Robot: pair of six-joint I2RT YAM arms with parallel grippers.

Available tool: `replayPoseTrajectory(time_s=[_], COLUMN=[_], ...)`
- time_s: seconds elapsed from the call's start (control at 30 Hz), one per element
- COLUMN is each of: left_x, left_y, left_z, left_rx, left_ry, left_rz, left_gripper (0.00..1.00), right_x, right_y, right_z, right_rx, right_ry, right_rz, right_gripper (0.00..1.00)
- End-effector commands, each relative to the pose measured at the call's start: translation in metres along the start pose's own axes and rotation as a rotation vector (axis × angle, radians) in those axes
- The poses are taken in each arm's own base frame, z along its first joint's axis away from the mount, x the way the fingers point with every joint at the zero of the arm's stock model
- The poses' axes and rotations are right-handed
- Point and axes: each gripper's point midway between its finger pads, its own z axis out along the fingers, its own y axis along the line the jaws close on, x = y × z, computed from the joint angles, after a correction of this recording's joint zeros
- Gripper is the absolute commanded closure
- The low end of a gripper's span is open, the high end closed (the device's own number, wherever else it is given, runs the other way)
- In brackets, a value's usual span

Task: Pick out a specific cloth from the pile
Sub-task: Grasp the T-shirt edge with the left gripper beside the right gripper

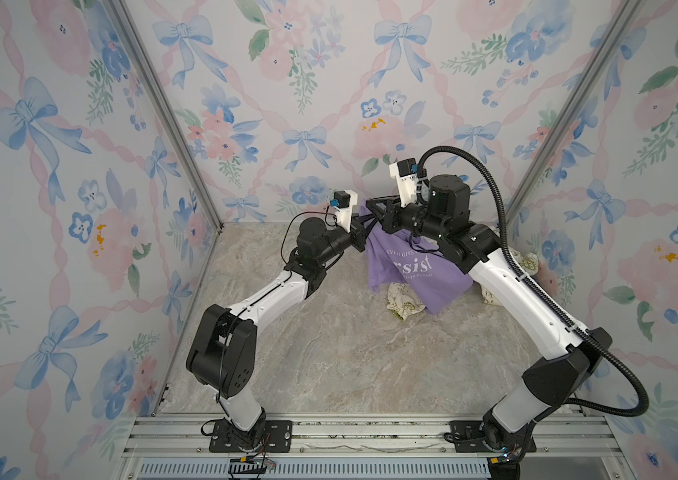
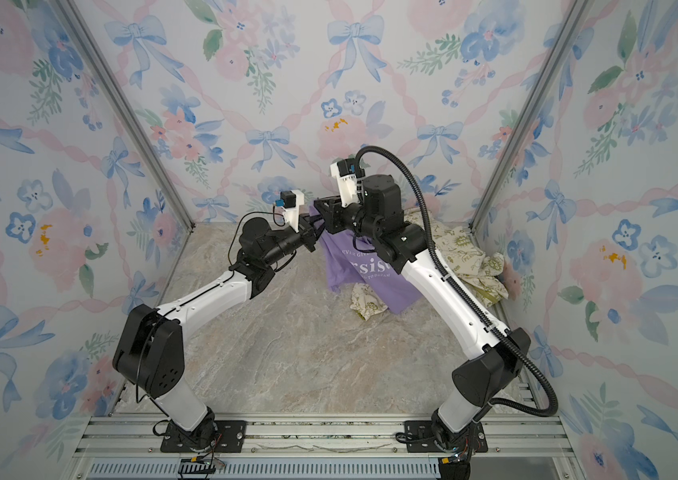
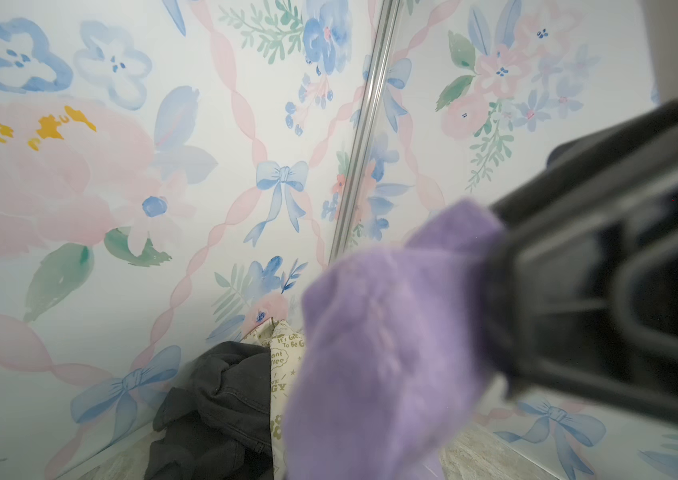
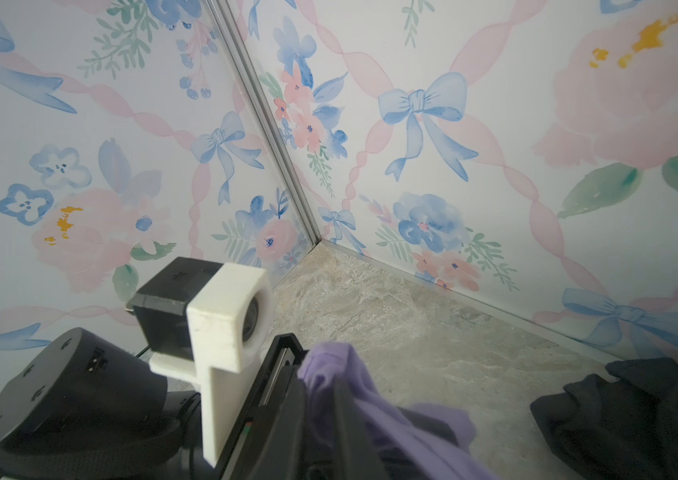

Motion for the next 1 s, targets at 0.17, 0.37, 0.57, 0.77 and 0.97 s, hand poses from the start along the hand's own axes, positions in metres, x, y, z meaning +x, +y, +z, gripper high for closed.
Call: replayPoseTrajectory(time_s=[0.17,0.37,0.57,0.77,0.97], left_x=[-0.050,-0.067,-0.098,-0.128,-0.147], left_y=[-0.004,-0.007,-0.007,-0.005,-0.001], left_z=[0.001,0.002,-0.004,-0.015,-0.027], left_rx=[0.034,0.048,0.046,0.031,0.007], left_ry=[-0.103,-0.133,-0.189,-0.242,-0.276], left_rz=[0.012,0.023,0.059,0.092,0.116], left_gripper=[1.00,1.00,1.00,1.00,1.00], right_x=[-0.018,-0.014,-0.003,0.006,0.012], right_y=[-0.040,-0.079,-0.103,-0.106,-0.106], right_z=[-0.027,-0.063,-0.084,-0.085,-0.076], right_rx=[0.140,0.269,0.347,0.341,0.319], right_ry=[-0.080,-0.118,-0.115,-0.096,-0.076], right_rz=[-0.010,0.035,0.071,0.093,0.111], right_gripper=[0.63,0.53,0.41,0.33,0.29])
